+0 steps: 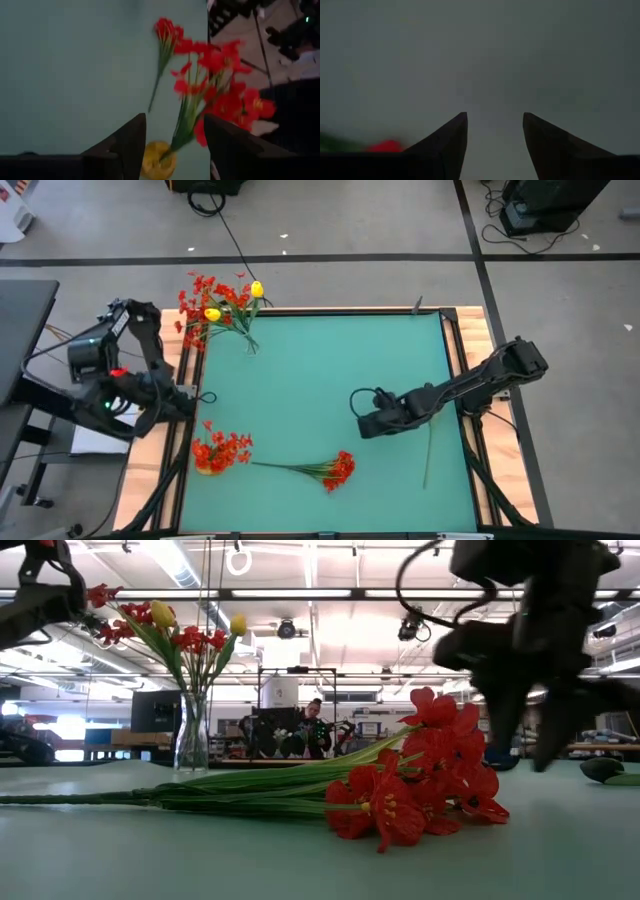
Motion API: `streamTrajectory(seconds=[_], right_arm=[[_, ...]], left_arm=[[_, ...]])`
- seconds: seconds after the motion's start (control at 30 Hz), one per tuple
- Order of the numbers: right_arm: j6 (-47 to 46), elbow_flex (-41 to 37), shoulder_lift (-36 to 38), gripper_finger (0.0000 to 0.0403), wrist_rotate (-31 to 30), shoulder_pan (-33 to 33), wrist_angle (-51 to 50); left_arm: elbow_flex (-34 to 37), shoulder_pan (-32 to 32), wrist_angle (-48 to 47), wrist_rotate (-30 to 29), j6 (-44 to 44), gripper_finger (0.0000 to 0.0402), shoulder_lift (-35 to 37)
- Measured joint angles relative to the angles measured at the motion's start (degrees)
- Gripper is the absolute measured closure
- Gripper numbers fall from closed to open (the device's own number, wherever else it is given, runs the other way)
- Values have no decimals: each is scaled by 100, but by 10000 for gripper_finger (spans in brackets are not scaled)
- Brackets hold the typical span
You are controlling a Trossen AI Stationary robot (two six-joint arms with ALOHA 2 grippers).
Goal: Sort flowers into vase by color
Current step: Put the black flower into the yellow vase
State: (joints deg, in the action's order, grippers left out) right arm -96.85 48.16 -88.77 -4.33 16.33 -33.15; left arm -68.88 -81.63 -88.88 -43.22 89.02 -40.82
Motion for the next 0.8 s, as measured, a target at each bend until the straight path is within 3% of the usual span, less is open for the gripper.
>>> streamTrajectory(seconds=[0.37, 0.67, 0.8], right_arm=[[-775, 2, 1017, 206, 164, 316, -2854], [-663, -266, 1556, 206, 398, 322, -3696], [-702, -567, 1670, 206, 694, 324, -3669]], left_arm=[[-699, 1209, 207, -218, -877, 201, -177], [-774, 2439, 1701, -362, -2557, 201, -574], [-772, 3064, 2582, -65, -3316, 201, -825]])
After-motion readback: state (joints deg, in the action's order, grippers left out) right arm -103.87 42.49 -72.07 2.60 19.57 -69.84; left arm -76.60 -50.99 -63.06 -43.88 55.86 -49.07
